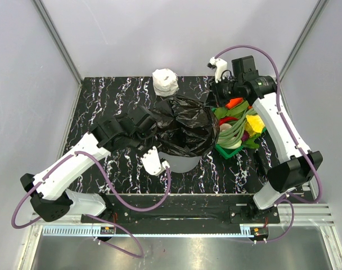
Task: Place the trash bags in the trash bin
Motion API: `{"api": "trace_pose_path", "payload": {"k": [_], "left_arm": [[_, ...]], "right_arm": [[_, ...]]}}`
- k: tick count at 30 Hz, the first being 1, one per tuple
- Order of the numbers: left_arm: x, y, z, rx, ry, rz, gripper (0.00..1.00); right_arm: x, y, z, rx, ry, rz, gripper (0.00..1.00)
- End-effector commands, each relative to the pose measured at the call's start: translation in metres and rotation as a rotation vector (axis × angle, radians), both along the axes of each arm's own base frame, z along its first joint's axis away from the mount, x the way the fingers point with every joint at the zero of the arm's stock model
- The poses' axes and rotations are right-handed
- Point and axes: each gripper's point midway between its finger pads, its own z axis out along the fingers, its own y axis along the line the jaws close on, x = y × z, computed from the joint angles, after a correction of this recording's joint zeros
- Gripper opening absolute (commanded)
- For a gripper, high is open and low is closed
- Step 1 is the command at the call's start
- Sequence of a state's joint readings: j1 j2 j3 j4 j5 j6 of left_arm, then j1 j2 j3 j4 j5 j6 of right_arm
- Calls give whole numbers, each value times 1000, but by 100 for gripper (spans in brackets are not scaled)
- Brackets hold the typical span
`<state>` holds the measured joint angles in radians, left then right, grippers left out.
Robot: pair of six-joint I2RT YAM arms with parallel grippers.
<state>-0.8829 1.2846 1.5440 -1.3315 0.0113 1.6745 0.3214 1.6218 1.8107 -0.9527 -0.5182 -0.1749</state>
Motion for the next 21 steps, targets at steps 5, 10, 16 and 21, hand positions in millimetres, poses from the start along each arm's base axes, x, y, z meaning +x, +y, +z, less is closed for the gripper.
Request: {"api": "trace_pose_path", "payload": {"k": [5, 10, 16, 21], "left_arm": [[-6, 8, -2, 31, 25, 6, 0], [-4, 7, -1, 32, 22, 5, 0], [-1, 3, 1, 5, 14, 30, 1], [0, 2, 8, -41, 2, 62, 11]], "right_arm": [[9, -2, 27, 54, -58, -7, 10], [9, -2, 24, 52, -52, -1, 5], [14, -4, 12, 25, -41, -7, 0], [24, -8, 2, -4, -58, -31, 0]]}}
